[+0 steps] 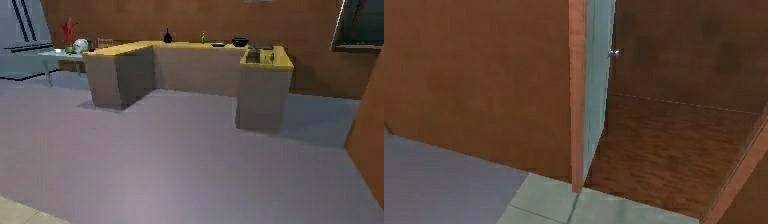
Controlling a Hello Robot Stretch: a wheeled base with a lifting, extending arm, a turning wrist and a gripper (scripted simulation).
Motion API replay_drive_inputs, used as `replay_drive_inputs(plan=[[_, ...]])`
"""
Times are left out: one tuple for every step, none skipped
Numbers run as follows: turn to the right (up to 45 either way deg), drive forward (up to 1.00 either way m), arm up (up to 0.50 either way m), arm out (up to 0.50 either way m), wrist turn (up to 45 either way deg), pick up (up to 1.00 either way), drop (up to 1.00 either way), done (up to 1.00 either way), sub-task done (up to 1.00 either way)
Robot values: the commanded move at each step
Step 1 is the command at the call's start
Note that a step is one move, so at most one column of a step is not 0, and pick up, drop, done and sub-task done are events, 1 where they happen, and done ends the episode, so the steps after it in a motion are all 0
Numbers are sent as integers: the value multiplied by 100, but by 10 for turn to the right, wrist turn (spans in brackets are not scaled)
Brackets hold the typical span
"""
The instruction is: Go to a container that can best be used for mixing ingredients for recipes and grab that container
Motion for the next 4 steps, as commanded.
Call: replay_drive_inputs(plan=[[-360, 0, 0, 0, 0, 0, 0, 0, 0], [0, 100, 0, 0, 0, 0, 0, 0, 0], [0, 100, 0, 0, 0, 0, 0, 0, 0], [0, 100, 0, 0, 0, 0, 0, 0, 0]])
